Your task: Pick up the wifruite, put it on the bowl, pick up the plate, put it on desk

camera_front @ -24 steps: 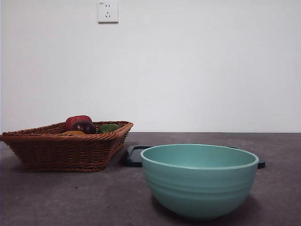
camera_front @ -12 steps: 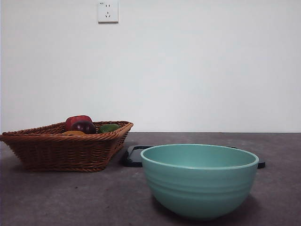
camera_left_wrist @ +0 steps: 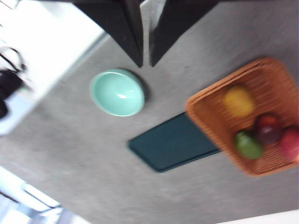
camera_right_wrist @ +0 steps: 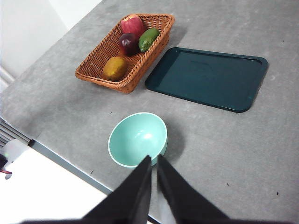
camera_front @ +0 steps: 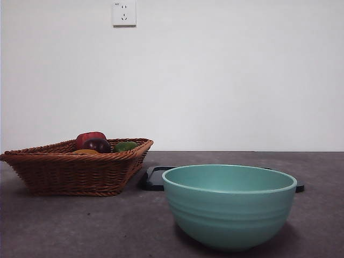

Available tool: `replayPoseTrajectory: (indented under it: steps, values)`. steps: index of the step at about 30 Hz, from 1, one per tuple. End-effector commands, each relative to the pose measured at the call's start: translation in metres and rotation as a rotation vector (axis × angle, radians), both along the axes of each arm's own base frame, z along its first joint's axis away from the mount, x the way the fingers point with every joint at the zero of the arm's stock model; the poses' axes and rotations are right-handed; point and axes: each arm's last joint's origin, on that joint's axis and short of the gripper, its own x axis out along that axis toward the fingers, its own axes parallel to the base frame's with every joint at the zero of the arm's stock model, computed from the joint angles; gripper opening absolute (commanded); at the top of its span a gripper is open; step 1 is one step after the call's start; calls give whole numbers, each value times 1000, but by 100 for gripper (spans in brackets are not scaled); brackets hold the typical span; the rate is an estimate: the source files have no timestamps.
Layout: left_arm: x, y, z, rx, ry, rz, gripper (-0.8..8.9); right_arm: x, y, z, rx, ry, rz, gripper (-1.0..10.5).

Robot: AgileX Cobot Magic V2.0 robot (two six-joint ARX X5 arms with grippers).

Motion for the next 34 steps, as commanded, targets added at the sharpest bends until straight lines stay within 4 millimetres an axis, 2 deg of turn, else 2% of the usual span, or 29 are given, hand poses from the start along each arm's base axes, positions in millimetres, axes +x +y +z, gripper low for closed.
replayPoseTrajectory:
  steps: [1,5,10,14,17,20,25,34]
  values:
    - [7,0,-8,12,26,76,19,-1,-1,3,11,-20,11,14]
    - [24,-1,-37,1,58,201,19,-1,-1,3,11,-20,11,14]
    - [56,0,-82,-76,-204,305,19,-1,-1,3,11,-20,11,14]
    - [71,3,-127,-121,-398,353,19,-1,-1,3,11,-20,11,14]
    - [77,5,-159,-153,-475,394,19,-1,-1,3,11,-20,11,14]
    - [81,9,-186,-168,-480,511,19,-1,-1,3,11,-20,11,14]
    - [83,13,-210,-146,-430,679,19,-1,-1,3,11,-20,11,14]
    - [85,14,-241,-103,-366,696,19,-1,-1,3,11,-20,11,14]
